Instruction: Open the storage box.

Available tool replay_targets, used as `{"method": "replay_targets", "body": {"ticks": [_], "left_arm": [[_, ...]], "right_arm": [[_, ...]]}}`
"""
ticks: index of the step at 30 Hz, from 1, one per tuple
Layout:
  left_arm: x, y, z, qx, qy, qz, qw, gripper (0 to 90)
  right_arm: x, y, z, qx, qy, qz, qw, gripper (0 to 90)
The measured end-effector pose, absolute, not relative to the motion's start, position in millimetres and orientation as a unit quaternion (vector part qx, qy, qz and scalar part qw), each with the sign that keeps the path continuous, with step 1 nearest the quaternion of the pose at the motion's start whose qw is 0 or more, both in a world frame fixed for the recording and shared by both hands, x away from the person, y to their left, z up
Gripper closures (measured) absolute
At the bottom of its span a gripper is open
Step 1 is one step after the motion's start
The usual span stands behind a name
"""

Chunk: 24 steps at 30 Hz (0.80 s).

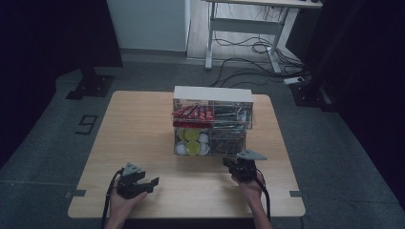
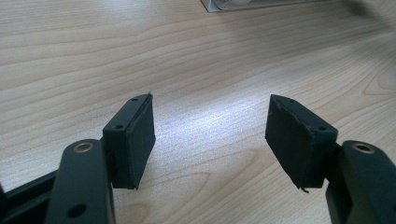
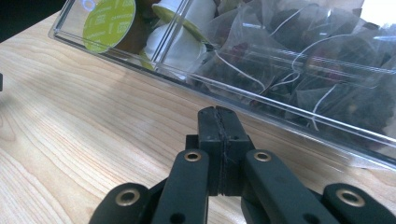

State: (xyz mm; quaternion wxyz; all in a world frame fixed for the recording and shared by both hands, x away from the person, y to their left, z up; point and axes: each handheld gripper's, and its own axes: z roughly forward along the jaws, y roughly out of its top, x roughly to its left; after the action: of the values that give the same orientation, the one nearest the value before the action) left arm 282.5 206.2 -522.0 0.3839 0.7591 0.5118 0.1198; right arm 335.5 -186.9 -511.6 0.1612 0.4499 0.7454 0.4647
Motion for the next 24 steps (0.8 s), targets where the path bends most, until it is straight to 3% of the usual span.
{"method": "replay_targets", "body": {"ticks": [24], "left_arm": [[282.4,205.9,-521.9,0.760,0.511,0.121,0.383,33.2]], "right_arm": [[336.7,-193.3,-512.8,0.458,0.743,0.459,0.166,89.2]]}}
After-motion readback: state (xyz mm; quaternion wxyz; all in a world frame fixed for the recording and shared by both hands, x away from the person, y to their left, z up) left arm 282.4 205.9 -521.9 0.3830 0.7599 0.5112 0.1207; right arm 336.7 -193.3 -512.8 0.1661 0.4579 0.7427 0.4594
